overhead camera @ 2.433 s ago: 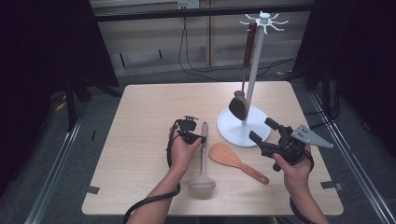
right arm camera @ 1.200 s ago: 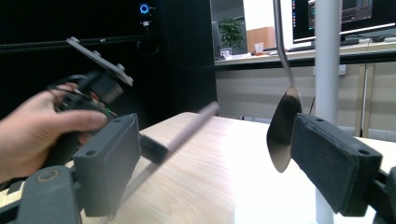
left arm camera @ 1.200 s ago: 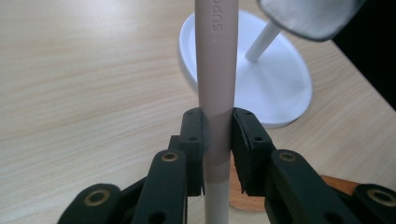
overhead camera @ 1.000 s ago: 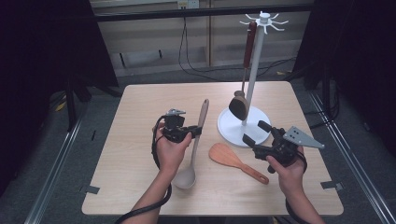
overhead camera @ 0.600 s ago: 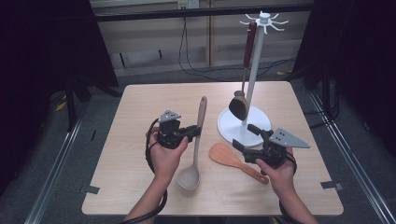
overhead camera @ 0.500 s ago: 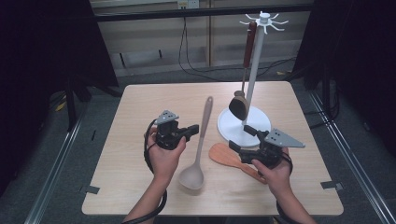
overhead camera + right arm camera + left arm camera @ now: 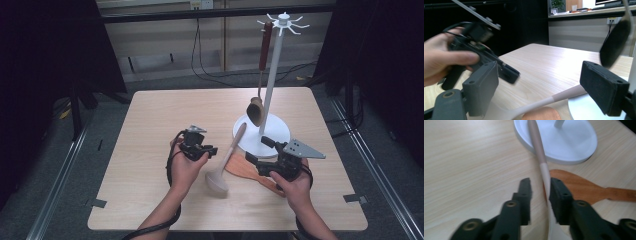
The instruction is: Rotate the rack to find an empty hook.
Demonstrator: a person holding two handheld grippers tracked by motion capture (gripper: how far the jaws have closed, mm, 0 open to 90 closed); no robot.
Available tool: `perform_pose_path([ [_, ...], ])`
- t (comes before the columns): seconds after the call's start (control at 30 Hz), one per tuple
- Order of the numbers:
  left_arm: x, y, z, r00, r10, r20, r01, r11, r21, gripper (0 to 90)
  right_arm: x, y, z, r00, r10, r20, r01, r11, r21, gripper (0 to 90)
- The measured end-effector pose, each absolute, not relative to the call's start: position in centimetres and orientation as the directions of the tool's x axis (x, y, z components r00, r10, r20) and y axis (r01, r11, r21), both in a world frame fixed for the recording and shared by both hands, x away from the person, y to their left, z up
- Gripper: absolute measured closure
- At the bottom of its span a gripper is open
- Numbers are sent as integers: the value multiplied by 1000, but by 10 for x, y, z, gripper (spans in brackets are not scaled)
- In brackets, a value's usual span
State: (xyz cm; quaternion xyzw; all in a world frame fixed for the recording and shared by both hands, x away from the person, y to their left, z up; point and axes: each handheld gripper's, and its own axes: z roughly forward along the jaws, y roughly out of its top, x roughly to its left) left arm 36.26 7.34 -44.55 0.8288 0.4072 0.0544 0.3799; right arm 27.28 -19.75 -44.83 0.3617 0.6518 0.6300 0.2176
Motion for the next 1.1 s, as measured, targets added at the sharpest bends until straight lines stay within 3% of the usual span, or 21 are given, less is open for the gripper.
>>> perform_pose_path([
  [0.07, 367, 65, -451, 659, 724, -202, 636, -394, 664, 564, 272, -198, -447, -644, 746, 168, 194, -54, 980, 149],
  [0.27, 390, 35, -469, 631, 744, -219, 701, -425, 573, 539, 272, -200, -447, -644, 746, 169, 190, -58, 980, 147],
  [0.33, 395, 27, -472, 632, 756, -167, 708, -477, 521, 555, 271, -199, -447, -639, 746, 185, 200, -72, 977, 147],
  [0.53, 399, 20, -475, 648, 740, -177, 719, -519, 462, 596, 272, -203, -448, -643, 746, 175, 194, -63, 979, 147],
  [0.63, 398, 20, -474, 659, 722, -209, 720, -525, 455, 754, 272, -204, -447, -642, 746, 177, 195, -65, 979, 147],
  [0.73, 398, 20, -474, 640, 726, -250, 743, -502, 443, 771, 273, -204, -447, -638, 748, 182, 198, -69, 978, 147],
  [0.87, 389, 24, -468, 655, 716, -240, 721, -498, 481, 790, 272, -203, -447, -643, 747, 170, 193, -57, 980, 147],
  [1.1, 378, 60, -451, 634, 710, -307, 724, -406, 558, 790, 273, -197, -453, -650, 739, 177, 218, -42, 975, 149],
])
